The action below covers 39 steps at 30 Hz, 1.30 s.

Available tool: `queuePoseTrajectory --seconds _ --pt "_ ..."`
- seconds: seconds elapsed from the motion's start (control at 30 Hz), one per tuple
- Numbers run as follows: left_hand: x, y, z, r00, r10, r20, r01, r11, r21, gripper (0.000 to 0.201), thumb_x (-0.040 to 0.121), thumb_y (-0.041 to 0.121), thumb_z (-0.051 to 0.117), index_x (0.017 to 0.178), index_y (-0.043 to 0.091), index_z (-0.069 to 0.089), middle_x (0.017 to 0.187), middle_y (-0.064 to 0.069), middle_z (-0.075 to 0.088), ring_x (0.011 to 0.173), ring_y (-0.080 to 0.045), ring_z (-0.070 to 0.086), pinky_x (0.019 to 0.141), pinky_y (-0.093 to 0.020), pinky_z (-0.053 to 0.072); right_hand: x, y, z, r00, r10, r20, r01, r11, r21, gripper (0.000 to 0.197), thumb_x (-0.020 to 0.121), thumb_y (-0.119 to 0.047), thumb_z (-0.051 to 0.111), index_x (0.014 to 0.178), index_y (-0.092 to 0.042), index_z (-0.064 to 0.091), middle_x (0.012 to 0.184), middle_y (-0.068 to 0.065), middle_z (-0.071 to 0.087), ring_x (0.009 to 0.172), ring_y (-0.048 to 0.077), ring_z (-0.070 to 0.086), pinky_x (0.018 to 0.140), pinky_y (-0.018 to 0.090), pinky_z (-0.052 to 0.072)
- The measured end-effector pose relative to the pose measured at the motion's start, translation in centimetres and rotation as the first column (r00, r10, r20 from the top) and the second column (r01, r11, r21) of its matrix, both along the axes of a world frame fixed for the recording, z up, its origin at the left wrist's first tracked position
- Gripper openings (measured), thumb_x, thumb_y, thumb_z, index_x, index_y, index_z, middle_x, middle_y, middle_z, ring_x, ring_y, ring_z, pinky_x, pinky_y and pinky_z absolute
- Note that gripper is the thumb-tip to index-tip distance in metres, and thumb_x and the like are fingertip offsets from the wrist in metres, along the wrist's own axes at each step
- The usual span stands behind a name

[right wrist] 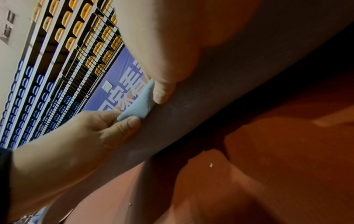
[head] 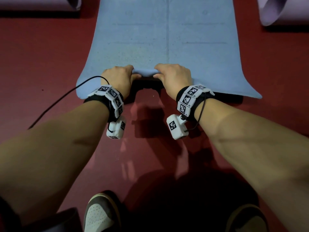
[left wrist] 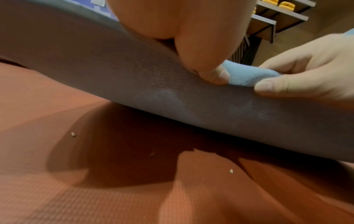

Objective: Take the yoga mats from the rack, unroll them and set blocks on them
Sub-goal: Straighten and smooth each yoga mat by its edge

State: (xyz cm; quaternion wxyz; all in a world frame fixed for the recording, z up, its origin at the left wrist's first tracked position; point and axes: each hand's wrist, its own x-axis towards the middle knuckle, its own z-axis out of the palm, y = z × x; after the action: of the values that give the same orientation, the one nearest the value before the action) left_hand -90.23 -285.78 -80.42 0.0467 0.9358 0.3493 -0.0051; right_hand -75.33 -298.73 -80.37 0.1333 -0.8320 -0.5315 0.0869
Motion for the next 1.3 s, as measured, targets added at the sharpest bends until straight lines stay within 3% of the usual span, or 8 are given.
queuePoseTrajectory --seconds 0.17,0.3,0.43,0.57,0.73,1.1,1.2,1.3 --pt "-0.3 -0.2 -0.3 0.999 0.037 0.018 -0.036 0.997 -0.074 0.041 0.098 0.054 0.045 0.097 0.016 0.059 0.086 -0.016 0.066 0.079 -0.039 0.061 0.067 -0.042 0.048 -0.3 0.1 -0.4 0.999 -0.021 -0.032 0.021 1.000 -0.023 0.022 0.098 -0.040 0.049 0.100 -0.020 0.058 0.097 0.001 0.067 0.095 0.030 0.059 0.065 0.034 0.030" --pt "-1.0 -0.6 -1.5 0.996 0.088 0.001 -0.084 0.952 -0.294 0.043 0.087 0.052 0.066 0.121 0.025 0.066 0.116 -0.007 0.070 0.106 -0.031 0.063 0.085 -0.038 0.051 -0.3 -0.9 -2.1 0.972 -0.022 -0.234 -0.012 0.990 -0.141 0.033 0.090 -0.045 0.062 0.116 -0.025 0.065 0.113 0.003 0.067 0.108 0.028 0.059 0.080 0.035 0.046" --pt "-1.9 -1.2 -3.1 0.990 0.111 -0.084 -0.139 0.822 -0.552 0.049 0.067 0.062 0.080 0.099 0.025 0.076 0.112 0.007 0.063 0.100 -0.015 0.059 0.082 -0.030 0.047 -0.7 -0.9 -3.1 0.947 0.029 -0.320 -0.165 0.898 -0.408 0.068 0.065 -0.061 0.080 0.124 -0.031 0.063 0.120 0.002 0.053 0.115 0.025 0.051 0.096 0.038 0.046" --pt "-1.4 -1.1 -3.7 0.984 0.149 -0.097 -0.177 0.862 -0.475 0.034 0.067 0.063 0.074 0.072 0.030 0.073 0.097 0.004 0.065 0.095 -0.022 0.062 0.072 -0.033 0.051 -0.4 0.3 -2.4 0.934 0.010 -0.356 -0.193 0.856 -0.480 0.063 0.064 -0.060 0.082 0.107 -0.019 0.061 0.114 0.004 0.059 0.100 0.025 0.059 0.089 0.038 0.052" --pt "-2.0 -0.7 -4.2 0.925 0.264 -0.273 -0.350 0.873 -0.339 0.045 0.067 0.058 0.081 0.078 0.018 0.063 0.103 -0.007 0.056 0.080 -0.027 0.060 0.065 -0.031 0.046 1.0 0.2 -3.0 0.942 -0.090 -0.324 -0.141 0.770 -0.622 0.058 0.062 -0.065 0.080 0.082 -0.015 0.060 0.090 0.006 0.064 0.081 0.027 0.060 0.069 0.029 0.047" --pt "-2.2 -1.0 -5.1 0.880 0.296 -0.371 -0.436 0.812 -0.387 0.054 0.071 0.056 0.079 0.101 0.016 0.057 0.116 -0.010 0.043 0.078 -0.027 0.058 0.068 -0.036 0.047 0.1 -1.9 -5.5 0.969 -0.110 -0.222 -0.023 0.854 -0.520 0.067 0.056 -0.058 0.087 0.094 -0.017 0.051 0.085 0.004 0.057 0.074 0.027 0.060 0.050 0.026 0.035" --pt "-2.1 -1.2 -5.2 0.866 0.359 -0.349 -0.487 0.765 -0.422 0.053 0.065 0.054 0.081 0.096 0.020 0.054 0.113 -0.008 0.042 0.082 -0.030 0.058 0.077 -0.041 0.055 0.6 -2.1 -5.8 0.953 -0.158 -0.257 0.012 0.871 -0.492 0.053 0.063 -0.057 0.080 0.089 -0.018 0.054 0.085 0.002 0.061 0.075 0.024 0.060 0.057 0.029 0.042" --pt "-1.9 -1.7 -4.9 0.832 0.448 -0.329 -0.555 0.697 -0.454 0.050 0.063 0.054 0.071 0.098 0.023 0.055 0.112 -0.008 0.042 0.089 -0.033 0.057 0.082 -0.046 0.056 2.0 -3.4 -6.2 0.869 -0.339 -0.361 0.219 0.916 -0.335 0.025 0.074 -0.035 0.076 0.088 -0.018 0.063 0.091 0.003 0.068 0.087 0.025 0.064 0.068 0.026 0.043"
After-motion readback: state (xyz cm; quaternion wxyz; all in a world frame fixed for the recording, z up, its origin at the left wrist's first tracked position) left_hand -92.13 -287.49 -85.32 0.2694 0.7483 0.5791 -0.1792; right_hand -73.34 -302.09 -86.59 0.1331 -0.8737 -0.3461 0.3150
